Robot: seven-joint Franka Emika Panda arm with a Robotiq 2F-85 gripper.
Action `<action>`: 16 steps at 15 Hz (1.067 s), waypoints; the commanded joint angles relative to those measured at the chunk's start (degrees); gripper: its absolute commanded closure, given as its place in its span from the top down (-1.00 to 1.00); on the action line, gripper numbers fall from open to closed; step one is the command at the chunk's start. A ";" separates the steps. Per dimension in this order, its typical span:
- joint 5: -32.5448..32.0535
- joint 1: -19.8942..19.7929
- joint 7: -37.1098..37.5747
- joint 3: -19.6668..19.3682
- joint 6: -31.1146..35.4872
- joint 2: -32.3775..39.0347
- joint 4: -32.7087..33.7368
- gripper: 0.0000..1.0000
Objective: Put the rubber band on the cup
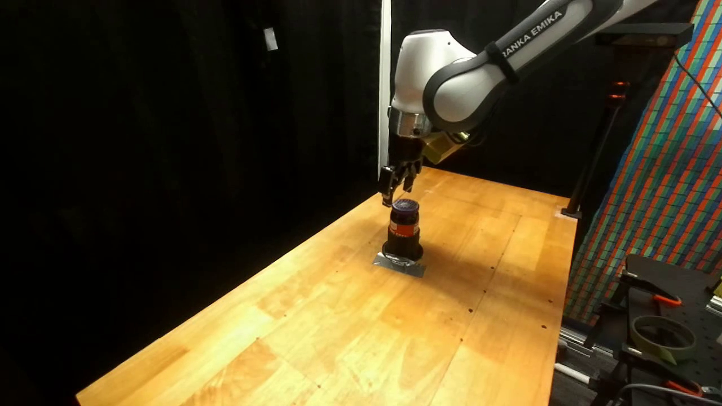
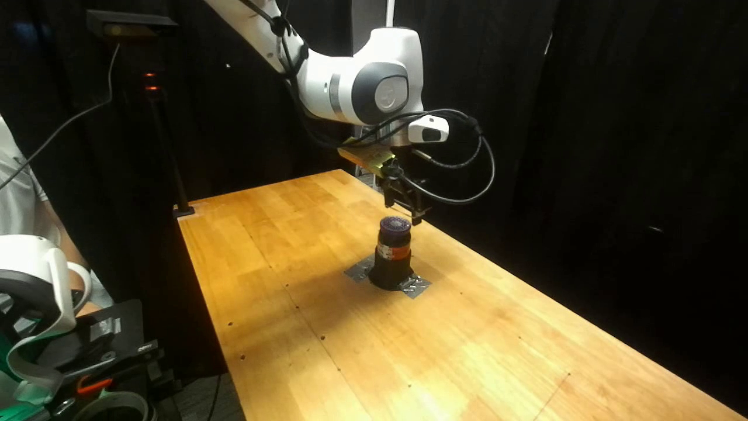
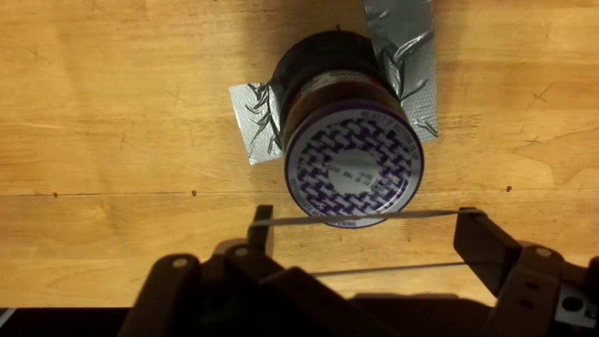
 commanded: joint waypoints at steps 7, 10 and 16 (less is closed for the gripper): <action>2.27 -0.21 -1.42 -1.15 -0.85 6.17 5.63 1.00; 5.23 -1.45 -3.30 0.03 -2.91 7.01 6.05 1.00; 11.85 -4.56 -9.90 2.52 -11.99 4.03 5.39 1.00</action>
